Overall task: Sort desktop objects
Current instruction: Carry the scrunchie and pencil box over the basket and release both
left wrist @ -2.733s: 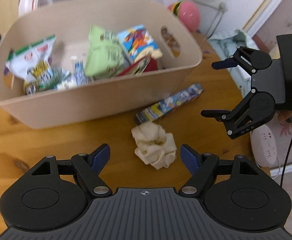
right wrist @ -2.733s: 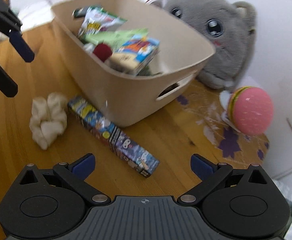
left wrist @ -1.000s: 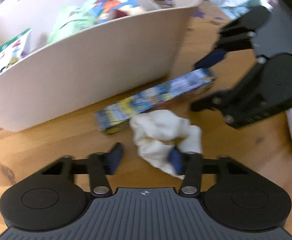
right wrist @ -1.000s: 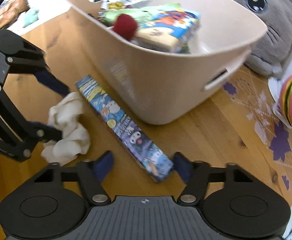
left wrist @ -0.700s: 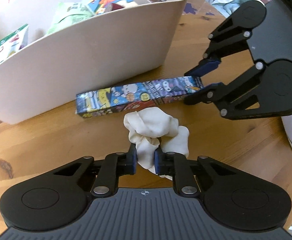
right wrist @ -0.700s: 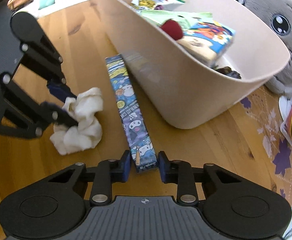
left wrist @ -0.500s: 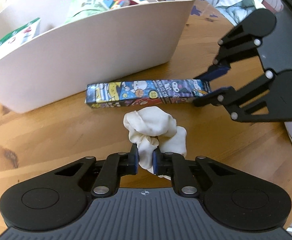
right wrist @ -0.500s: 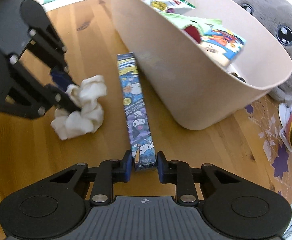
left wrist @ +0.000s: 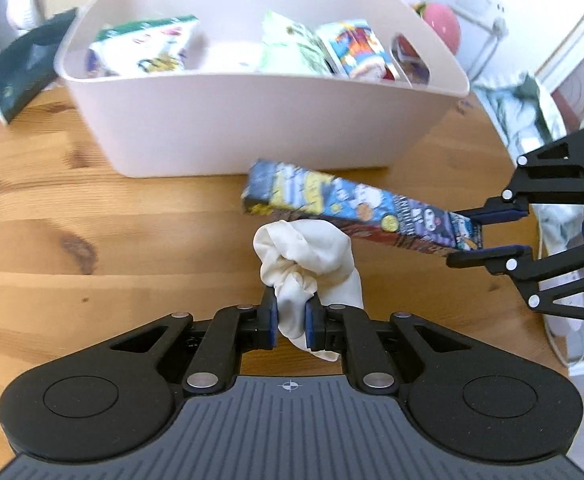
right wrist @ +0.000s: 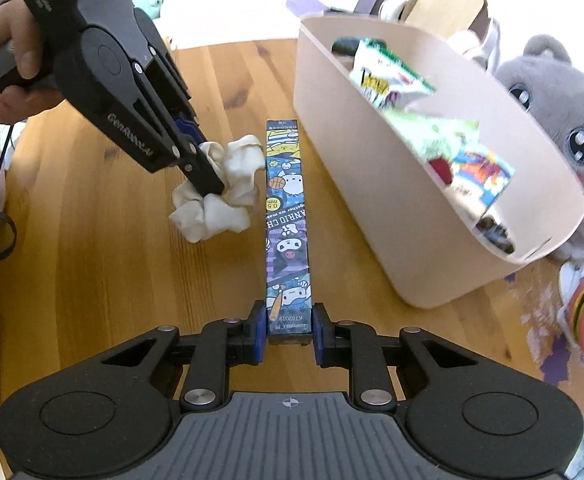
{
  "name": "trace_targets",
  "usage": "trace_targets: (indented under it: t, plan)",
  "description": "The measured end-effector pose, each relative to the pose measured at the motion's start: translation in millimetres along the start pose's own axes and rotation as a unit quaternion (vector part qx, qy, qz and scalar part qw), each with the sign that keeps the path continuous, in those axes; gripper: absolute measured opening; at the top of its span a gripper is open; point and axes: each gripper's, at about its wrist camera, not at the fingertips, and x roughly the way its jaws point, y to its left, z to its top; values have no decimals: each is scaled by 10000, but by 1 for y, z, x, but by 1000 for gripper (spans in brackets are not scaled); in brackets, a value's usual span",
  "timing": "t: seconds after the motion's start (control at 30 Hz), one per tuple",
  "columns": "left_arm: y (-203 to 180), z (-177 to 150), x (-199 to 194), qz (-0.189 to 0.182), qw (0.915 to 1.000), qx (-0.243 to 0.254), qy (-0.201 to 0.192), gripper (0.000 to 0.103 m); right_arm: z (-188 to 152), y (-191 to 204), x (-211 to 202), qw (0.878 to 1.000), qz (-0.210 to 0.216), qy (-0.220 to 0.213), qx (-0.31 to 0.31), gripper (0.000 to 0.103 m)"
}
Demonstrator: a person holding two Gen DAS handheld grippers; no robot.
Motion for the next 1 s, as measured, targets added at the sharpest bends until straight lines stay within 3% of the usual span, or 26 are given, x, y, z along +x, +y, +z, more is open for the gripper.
trace_targets:
  t: [0.13,0.37,0.63,0.73,0.9,1.0]
  plan:
    - [26,-20,-38,-84,9996,-246,-133,12,12,-27,-19,9996,-174,-231,14,22]
    - [28,-4,-59,-42,9971,-493,-582,12,21,-40,-32,9976,-391,-545,171,22]
    - [32,30,-88,-192,9917,-564,-1143,12,46,-69,-47,9896,-853,-1039,508,22]
    - [32,44,-93,-218,9896,-501,-1332,12,52,-89,-50,9832,-890,-1297,930,22]
    - [31,70,-94,-155,9862,-362,-1607,12,62,-107,-40,9769,-1068,-1362,1254,22]
    - [34,87,-87,-201,9870,-340,-1560,12,66,-115,-31,9735,-1160,-1309,1472,22]
